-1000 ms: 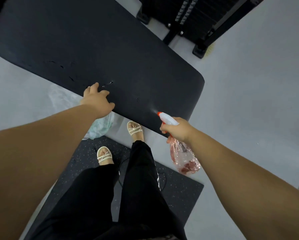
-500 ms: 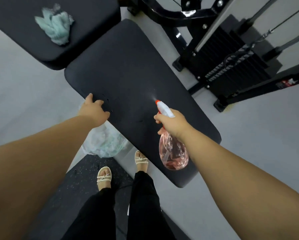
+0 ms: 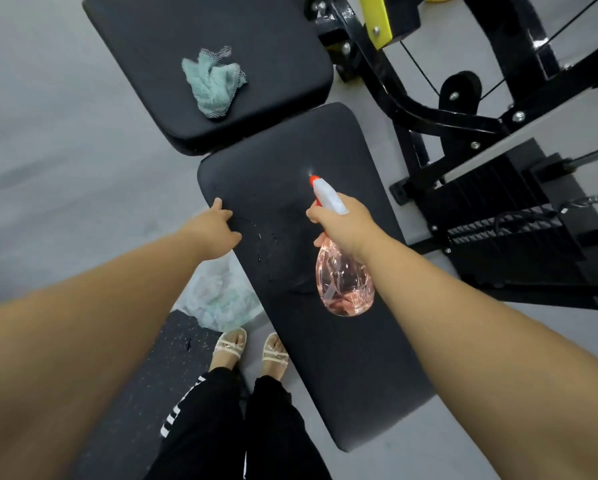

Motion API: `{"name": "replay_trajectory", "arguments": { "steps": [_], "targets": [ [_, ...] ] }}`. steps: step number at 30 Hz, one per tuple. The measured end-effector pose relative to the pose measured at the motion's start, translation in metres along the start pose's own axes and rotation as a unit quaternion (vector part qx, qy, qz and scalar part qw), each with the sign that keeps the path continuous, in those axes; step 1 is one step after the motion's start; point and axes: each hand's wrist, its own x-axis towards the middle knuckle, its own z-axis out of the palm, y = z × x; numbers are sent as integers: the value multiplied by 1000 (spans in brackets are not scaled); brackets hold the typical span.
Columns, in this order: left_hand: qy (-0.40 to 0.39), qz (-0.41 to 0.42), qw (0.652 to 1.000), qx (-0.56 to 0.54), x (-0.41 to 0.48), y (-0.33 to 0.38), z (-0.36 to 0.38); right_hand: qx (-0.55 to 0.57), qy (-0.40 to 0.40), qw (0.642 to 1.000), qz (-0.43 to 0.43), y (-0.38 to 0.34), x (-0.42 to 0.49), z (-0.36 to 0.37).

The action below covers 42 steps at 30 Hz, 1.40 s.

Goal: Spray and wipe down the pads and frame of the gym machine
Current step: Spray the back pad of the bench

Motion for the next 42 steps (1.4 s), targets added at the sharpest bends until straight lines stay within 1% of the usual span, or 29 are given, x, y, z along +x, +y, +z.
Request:
{"name": "replay_trajectory", "arguments": {
  "steps": [3, 6, 8, 10, 12, 14, 17, 18, 19, 21, 22, 24, 25, 26, 28, 30, 33, 35, 38, 40, 42],
  "targets": [
    [11, -3, 1000, -6, 3, -1, -10, 14, 6, 1000, 6, -17, 13, -1],
    [41, -15, 998, -53, 14, -2, -28, 3, 7, 1000, -15, -33, 25, 0],
    [55, -18, 995, -79, 27, -4, -44, 12, 17, 1000, -3, -41, 33, 1],
    [79, -12, 993, -91, 40, -6, -59, 44, 17, 999, 18, -46, 39, 2],
    [114, -9, 988, -107, 51, -7, -72, 55, 14, 998, 13, -51, 43, 2],
    [167, -5, 977, -131, 61, -9, -82, 60, 10, 998, -4, -58, 44, -1],
    [272, 4, 946, -177, 74, -11, -101, 104, 27, 994, -30, -69, 45, -7],
    [287, 4, 938, -192, 79, -10, -107, 117, 41, 991, -41, -72, 45, -8],
    [284, 2, 937, -204, 85, -8, -115, 128, 59, 988, -57, -78, 46, -11],
    [237, -4, 948, -214, 96, -3, -126, 130, 96, 984, -75, -87, 50, -14],
    [208, -5, 953, -218, 104, -2, -130, 105, 117, 983, -89, -92, 53, -15],
    [158, -8, 961, -225, 116, -3, -133, 10, 162, 979, -121, -100, 58, -16],
    [142, -9, 965, -218, 121, -5, -132, -33, 190, 973, -123, -103, 59, -17],
    [139, -9, 970, -201, 125, -8, -131, -61, 219, 967, -113, -105, 62, -19],
    [172, 1, 970, -170, 130, -14, -128, -94, 242, 961, -90, -108, 66, -23],
    [228, 2, 951, -210, 129, -18, -128, -96, 243, 961, -90, -111, 70, -25],
    [271, -14, 912, -309, 118, -19, -129, -64, 241, 964, -94, -119, 73, -25],
    [287, -3, 887, -362, 103, -18, -128, -53, 239, 965, -92, -124, 74, -24],
    [310, 8, 846, -435, 73, -22, -128, 7, 251, 964, -87, -137, 78, -23],
    [311, 14, 830, -464, 56, -30, -128, 26, 264, 960, -90, -148, 91, -24],
    [306, 25, 821, -482, 43, -39, -127, 48, 274, 956, -92, -162, 109, -23]
  ]
}}
